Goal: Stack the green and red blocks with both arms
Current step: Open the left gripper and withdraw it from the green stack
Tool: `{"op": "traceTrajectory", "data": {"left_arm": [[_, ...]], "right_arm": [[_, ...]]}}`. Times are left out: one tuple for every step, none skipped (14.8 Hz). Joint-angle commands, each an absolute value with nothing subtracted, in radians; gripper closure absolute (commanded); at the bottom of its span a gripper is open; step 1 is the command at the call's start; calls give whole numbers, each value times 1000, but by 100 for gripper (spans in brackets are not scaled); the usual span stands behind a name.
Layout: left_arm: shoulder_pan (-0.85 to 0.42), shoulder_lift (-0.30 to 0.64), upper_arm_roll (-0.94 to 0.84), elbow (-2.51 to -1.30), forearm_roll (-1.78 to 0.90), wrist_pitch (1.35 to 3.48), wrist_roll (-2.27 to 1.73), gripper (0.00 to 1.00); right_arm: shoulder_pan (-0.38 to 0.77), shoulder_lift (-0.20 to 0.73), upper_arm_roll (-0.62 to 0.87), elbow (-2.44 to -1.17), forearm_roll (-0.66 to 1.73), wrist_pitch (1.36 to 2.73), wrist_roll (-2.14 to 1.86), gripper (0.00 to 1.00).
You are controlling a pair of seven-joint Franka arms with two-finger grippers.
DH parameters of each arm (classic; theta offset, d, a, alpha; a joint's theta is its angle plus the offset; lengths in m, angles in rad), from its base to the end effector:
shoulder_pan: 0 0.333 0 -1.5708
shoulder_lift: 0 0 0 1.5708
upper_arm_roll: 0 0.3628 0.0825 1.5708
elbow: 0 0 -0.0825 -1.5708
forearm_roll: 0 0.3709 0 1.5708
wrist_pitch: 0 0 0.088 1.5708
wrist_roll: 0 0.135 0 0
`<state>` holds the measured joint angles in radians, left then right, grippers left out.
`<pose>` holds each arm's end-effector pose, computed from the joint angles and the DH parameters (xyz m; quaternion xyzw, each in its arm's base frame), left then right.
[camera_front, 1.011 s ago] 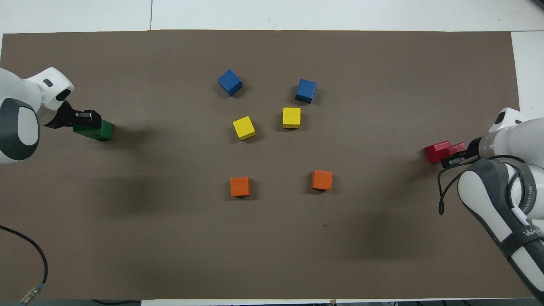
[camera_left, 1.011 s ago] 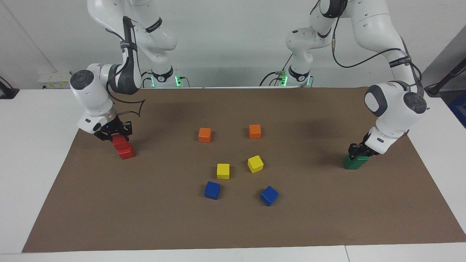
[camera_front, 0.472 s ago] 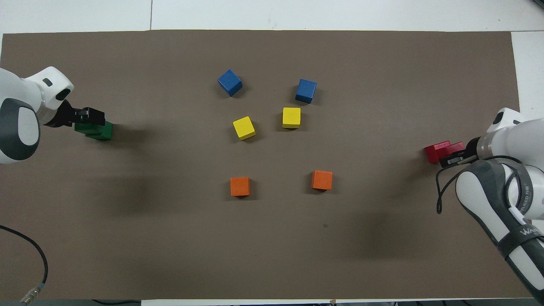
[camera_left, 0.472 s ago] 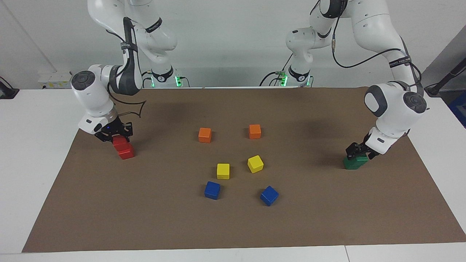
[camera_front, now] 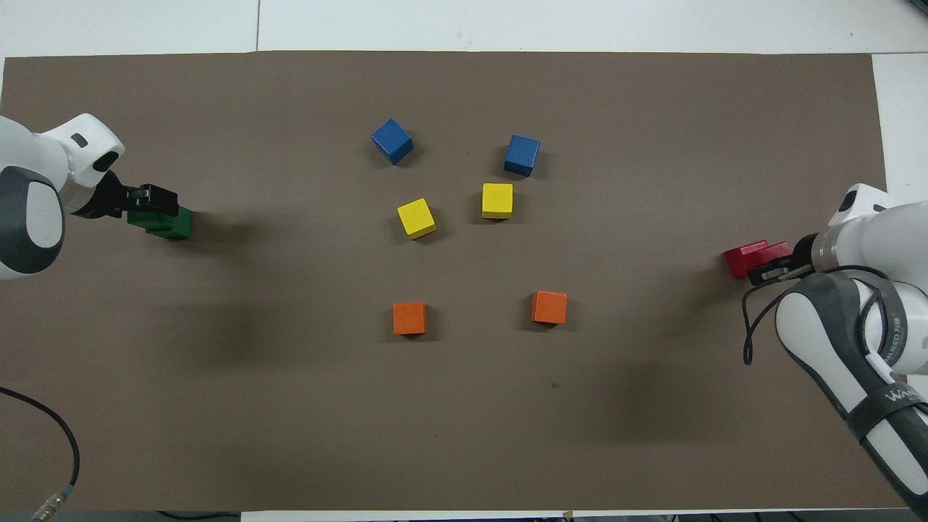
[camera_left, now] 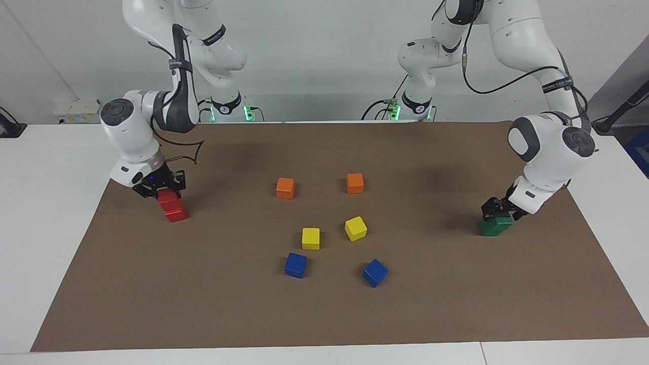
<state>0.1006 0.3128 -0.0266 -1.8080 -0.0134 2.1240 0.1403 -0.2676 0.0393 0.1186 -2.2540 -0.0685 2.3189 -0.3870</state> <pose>0.6361 0.0476 0.3946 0.9995 -0.0290 0.0027 0.0096 0.5147 -0.0802 0.3764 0.9896 0.1414 0.0064 0.0257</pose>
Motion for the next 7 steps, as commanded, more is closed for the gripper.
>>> {"op": "traceTrajectory", "data": {"left_arm": [[107, 253, -26, -1798, -12, 2034, 153, 0], [109, 247, -26, -1787, -12, 2002, 153, 0], [110, 227, -26, -1776, -12, 1971, 153, 0], [112, 207, -26, -1773, -12, 1942, 153, 0], [112, 178, -26, -1775, -11, 1913, 153, 0], [109, 152, -26, -1773, -11, 1873, 153, 0], [109, 123, -26, -1773, -11, 1838, 152, 0]], "right_arm": [[-275, 37, 126, -2267, -66, 2342, -410, 100], [-275, 37, 126, -2267, -66, 2342, -410, 100], [-275, 37, 126, -2267, -66, 2342, -410, 100], [-275, 38, 126, -2267, -66, 2342, -410, 100], [-275, 37, 126, -2267, -66, 2342, -408, 100], [-275, 37, 126, -2267, -64, 2342, -408, 100], [-275, 37, 126, -2267, -66, 2342, -408, 100]]}}
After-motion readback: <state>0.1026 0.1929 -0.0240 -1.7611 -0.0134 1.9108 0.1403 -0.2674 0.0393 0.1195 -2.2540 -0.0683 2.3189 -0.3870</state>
